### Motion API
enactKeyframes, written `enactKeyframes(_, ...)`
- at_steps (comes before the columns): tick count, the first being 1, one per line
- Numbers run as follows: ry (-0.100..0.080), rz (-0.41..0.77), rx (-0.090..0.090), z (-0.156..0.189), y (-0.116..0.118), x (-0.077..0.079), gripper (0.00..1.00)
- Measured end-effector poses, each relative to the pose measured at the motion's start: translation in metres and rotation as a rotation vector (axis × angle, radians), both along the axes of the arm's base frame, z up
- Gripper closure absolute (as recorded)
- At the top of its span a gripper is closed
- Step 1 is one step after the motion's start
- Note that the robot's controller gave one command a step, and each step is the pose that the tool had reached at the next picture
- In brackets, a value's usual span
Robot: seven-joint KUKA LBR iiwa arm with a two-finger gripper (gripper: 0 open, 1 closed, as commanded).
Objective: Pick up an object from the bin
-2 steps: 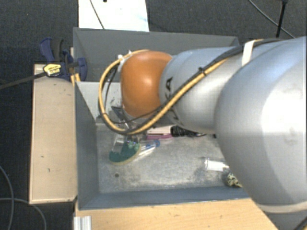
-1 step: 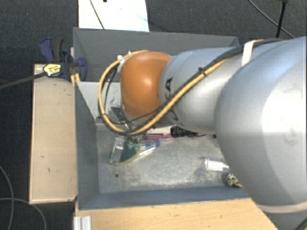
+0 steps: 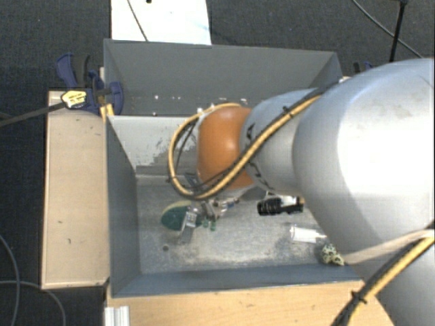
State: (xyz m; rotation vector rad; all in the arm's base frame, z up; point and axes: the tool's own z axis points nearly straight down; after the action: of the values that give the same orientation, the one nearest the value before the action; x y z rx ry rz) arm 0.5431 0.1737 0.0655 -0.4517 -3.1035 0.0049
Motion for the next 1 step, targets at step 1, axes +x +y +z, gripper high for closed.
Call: enactKeyframes(1,-0.007,0.004,0.003,0.0045,0.0035,0.0013,1.0)
